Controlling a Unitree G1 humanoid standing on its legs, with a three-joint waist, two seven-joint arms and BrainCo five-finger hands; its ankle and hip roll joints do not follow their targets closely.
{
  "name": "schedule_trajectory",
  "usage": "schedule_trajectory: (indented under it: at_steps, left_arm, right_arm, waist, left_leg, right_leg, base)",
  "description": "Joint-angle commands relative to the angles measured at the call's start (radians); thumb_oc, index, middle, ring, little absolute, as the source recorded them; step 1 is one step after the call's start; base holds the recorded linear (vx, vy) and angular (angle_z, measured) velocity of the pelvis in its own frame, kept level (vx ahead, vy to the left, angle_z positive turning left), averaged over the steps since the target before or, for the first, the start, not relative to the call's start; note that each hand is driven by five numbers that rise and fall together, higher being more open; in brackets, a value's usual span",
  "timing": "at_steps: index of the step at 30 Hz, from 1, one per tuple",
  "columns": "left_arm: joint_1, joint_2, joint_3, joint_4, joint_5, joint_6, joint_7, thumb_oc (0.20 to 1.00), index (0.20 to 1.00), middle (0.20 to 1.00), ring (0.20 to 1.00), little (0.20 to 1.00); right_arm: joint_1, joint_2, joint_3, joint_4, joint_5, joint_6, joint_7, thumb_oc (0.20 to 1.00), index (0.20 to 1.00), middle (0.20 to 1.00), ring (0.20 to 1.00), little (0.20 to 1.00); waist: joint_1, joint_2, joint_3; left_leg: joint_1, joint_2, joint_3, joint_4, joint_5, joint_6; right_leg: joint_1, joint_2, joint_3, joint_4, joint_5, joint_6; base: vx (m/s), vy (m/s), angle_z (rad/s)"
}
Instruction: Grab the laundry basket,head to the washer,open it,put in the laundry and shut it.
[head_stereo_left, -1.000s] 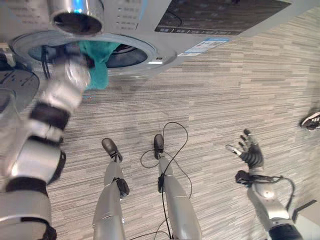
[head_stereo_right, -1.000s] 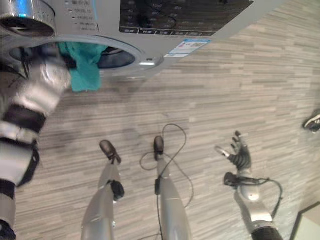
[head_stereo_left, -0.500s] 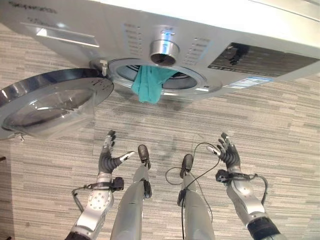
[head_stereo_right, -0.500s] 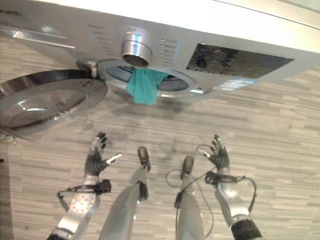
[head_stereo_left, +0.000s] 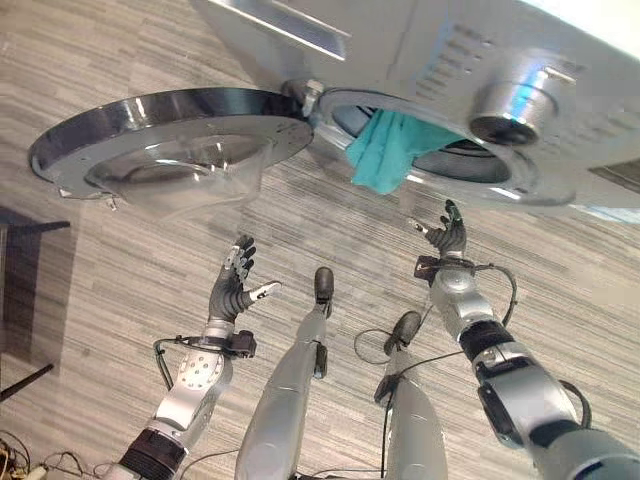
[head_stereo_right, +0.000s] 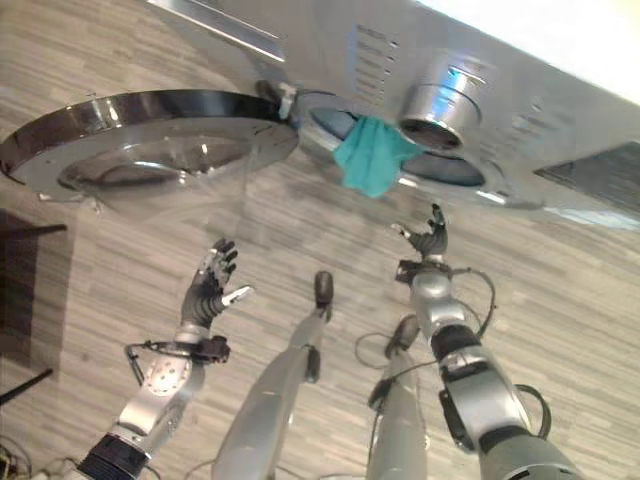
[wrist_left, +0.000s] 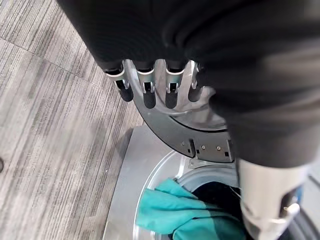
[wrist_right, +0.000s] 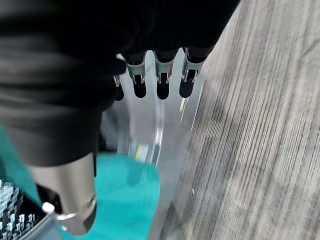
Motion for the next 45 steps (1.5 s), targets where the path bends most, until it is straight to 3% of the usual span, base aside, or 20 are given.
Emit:
schedule_trajectory:
  at_steps: [1, 14, 27, 34, 39, 40, 44, 45]
  left_arm:
    - [-0.011, 0.018, -0.029, -0.048, -0.022, -0.032, -0.008, 1.000, 1.000, 1.000, 1.000, 1.000]
    - [-0.058, 0.012, -0.083, -0.074, -0.035, -0.031, -0.012, 1.000, 1.000, 1.000, 1.000, 1.000]
    - [-0.056, 0.022, -0.085, -0.107, -0.050, -0.036, -0.027, 1.000, 1.000, 1.000, 1.000, 1.000]
    - [-0.048, 0.026, -0.086, -0.104, -0.063, -0.040, -0.056, 1.000, 1.000, 1.000, 1.000, 1.000]
    - [-0.057, 0.023, -0.076, -0.092, -0.061, -0.024, -0.087, 1.000, 1.000, 1.000, 1.000, 1.000]
    - [-0.060, 0.022, -0.076, -0.090, -0.060, -0.022, -0.091, 1.000, 1.000, 1.000, 1.000, 1.000]
    - [-0.067, 0.022, -0.077, -0.087, -0.057, -0.020, -0.108, 1.000, 1.000, 1.000, 1.000, 1.000]
    - [-0.068, 0.027, -0.079, -0.088, -0.058, -0.017, -0.113, 1.000, 1.000, 1.000, 1.000, 1.000]
  right_arm:
    - [0.006, 0.004, 0.008, 0.069, 0.053, -0.003, -0.011, 1.000, 1.000, 1.000, 1.000, 1.000]
    - [-0.119, 0.061, -0.046, 0.237, 0.162, 0.001, -0.014, 1.000, 1.000, 1.000, 1.000, 1.000]
    - [-0.272, -0.075, -0.148, 0.300, 0.296, -0.032, -0.039, 1.000, 1.000, 1.000, 1.000, 1.000]
    - [-0.359, -0.167, -0.140, 0.326, 0.374, -0.043, 0.021, 1.000, 1.000, 1.000, 1.000, 1.000]
    - [-0.391, -0.170, -0.184, 0.341, 0.583, -0.063, 0.139, 1.000, 1.000, 1.000, 1.000, 1.000]
    - [-0.396, -0.163, -0.179, 0.346, 0.594, -0.061, 0.154, 0.950, 0.950, 0.950, 0.950, 0.950]
    - [-0.422, -0.141, -0.153, 0.350, 0.625, -0.056, 0.207, 0.875, 0.875, 0.875, 0.875, 0.875]
    - [-0.446, -0.133, -0.141, 0.350, 0.635, -0.054, 0.216, 0.762, 0.762, 0.762, 0.762, 0.762]
  waist:
    - [0.025, -0.006, 0.006]
    - [0.059, 0.047, 0.011]
    - [0.109, 0.077, 0.010]
    - [0.135, 0.077, 0.010]
    - [0.148, 0.076, 0.015]
    - [0.149, 0.076, 0.016]
    - [0.156, 0.070, 0.014]
    - [0.161, 0.067, 0.013]
  left_leg:
    - [-0.046, -0.053, 0.013, 0.042, -0.124, -0.025]
    - [-0.072, -0.082, -0.023, 0.080, -0.130, -0.030]
    - [-0.093, -0.108, -0.044, 0.076, -0.125, -0.029]
    - [-0.099, -0.117, -0.047, 0.075, -0.124, -0.028]
    - [-0.099, -0.115, -0.054, 0.082, -0.126, -0.025]
    - [-0.099, -0.115, -0.054, 0.084, -0.128, -0.025]
    - [-0.100, -0.116, -0.055, 0.089, -0.129, -0.025]
    - [-0.101, -0.115, -0.057, 0.091, -0.128, -0.025]
  right_leg:
    - [0.185, 0.120, -0.038, 0.017, -0.105, -0.107]
    - [0.174, 0.120, -0.051, 0.077, -0.180, -0.144]
    - [0.169, 0.115, -0.067, 0.077, -0.186, -0.142]
    - [0.168, 0.115, -0.074, 0.083, -0.185, -0.136]
    - [0.154, 0.118, -0.073, 0.106, -0.198, -0.142]
    - [0.154, 0.118, -0.073, 0.107, -0.198, -0.142]
    - [0.155, 0.120, -0.077, 0.109, -0.199, -0.141]
    - [0.157, 0.123, -0.078, 0.110, -0.202, -0.142]
  base:
    - [0.02, 0.001, 0.21]
    - [0.02, -0.017, 0.16]
    - [0.02, -0.018, 0.10]
    - [0.01, -0.014, 0.08]
    - [0.00, -0.007, 0.01]
    - [0.00, -0.032, 0.01]
    - [0.00, -0.008, 0.00]
    - [0.00, -0.037, 0.00]
